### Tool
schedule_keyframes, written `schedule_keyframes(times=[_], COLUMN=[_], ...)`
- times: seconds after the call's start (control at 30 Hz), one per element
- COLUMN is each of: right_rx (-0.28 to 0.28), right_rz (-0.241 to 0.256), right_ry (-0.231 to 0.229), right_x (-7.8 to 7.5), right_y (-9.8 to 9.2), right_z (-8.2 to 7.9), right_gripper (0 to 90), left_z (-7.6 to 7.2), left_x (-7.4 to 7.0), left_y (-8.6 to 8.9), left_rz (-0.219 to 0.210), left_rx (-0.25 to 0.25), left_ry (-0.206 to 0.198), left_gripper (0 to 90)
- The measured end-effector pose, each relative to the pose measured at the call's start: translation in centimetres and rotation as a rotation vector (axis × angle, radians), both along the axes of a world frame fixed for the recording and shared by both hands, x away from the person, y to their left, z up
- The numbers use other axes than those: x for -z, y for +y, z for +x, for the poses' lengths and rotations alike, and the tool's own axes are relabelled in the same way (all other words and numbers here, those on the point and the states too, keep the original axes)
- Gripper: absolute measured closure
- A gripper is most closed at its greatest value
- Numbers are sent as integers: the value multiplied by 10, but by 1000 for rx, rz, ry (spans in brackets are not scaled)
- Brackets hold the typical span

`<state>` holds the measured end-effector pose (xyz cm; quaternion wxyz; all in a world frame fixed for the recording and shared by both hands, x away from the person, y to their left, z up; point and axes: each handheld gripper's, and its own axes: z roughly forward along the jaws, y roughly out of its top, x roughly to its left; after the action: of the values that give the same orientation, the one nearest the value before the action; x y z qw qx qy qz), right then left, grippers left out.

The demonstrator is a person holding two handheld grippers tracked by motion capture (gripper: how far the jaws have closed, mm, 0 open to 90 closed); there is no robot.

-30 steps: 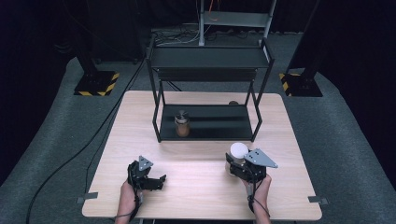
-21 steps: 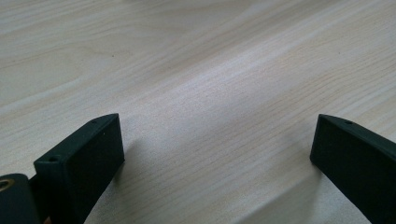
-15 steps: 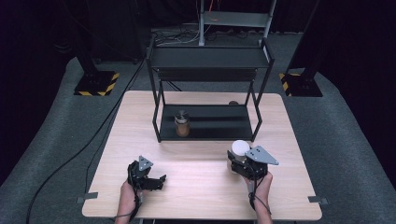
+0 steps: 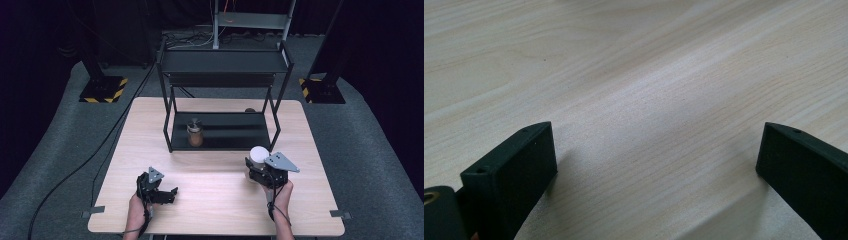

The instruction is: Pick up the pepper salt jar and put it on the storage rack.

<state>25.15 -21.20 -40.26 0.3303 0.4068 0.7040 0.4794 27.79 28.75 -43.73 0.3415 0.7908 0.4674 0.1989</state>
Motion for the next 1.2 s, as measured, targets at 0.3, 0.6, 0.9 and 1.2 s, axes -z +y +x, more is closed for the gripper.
schedule_keyframes(times=[0.3,0.6,0.9,1.2], right_rx=[1,12,18,20], right_rz=[-2,-2,1,-5], right_ry=[3,2,4,5], right_x=[-2,-3,-5,-8], right_y=[1,-1,-1,0], right_z=[7,11,17,23], right_gripper=[333,333,333,333], left_z=[0,0,0,0], left_x=[0,0,0,0], left_y=[0,0,0,0], left_rz=[-1,0,2,3], left_rx=[-1,1,3,5], left_ry=[0,0,1,1], left_gripper=[24,25,25,27])
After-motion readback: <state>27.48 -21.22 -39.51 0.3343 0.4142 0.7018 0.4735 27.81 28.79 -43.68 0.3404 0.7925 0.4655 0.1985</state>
